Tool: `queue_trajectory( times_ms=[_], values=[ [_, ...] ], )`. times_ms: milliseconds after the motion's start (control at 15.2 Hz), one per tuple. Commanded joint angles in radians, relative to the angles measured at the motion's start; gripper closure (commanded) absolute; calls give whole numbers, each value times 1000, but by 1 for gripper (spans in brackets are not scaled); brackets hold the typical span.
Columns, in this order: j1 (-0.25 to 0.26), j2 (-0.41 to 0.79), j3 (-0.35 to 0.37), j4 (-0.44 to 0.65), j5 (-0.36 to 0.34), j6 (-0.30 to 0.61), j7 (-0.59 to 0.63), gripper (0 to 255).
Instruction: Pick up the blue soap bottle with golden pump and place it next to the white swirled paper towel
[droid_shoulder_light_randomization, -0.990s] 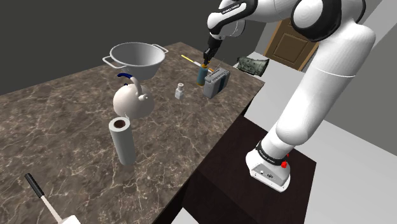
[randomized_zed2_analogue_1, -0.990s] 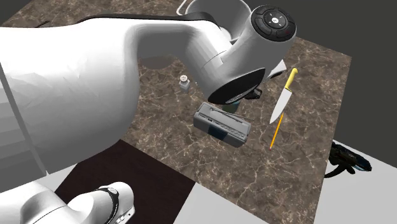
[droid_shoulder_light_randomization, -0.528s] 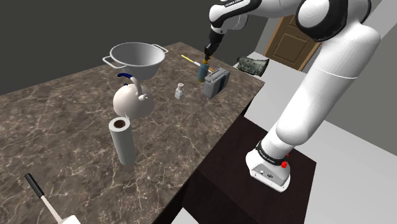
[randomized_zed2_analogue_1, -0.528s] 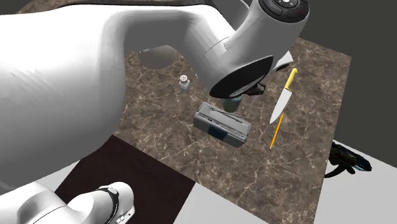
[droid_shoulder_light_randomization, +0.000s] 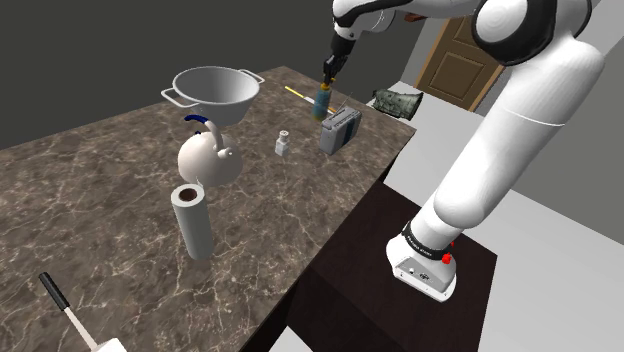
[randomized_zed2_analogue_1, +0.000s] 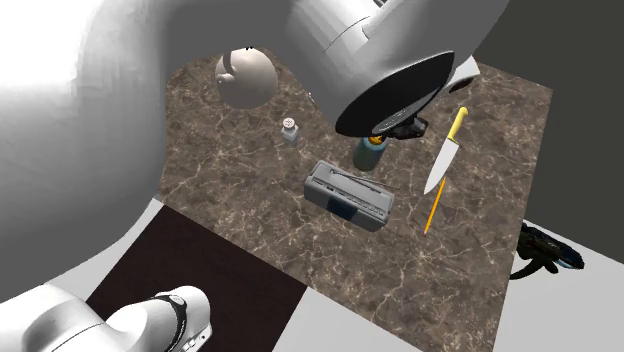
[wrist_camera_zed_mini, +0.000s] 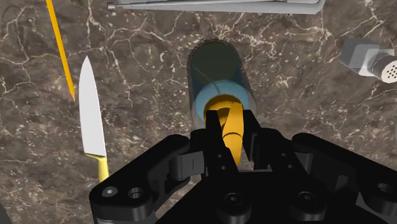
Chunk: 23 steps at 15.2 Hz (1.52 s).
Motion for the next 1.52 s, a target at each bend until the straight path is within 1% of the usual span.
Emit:
queue_trajectory(
  times_ms=[0,726,1452],
  values=[
    [0,-11,-1,17,-5,-28,3,255],
    [0,-32,-2,140,-20,-170,19,255],
    [-3,-26,-4,296,-21,-320,27,255]
  ],
)
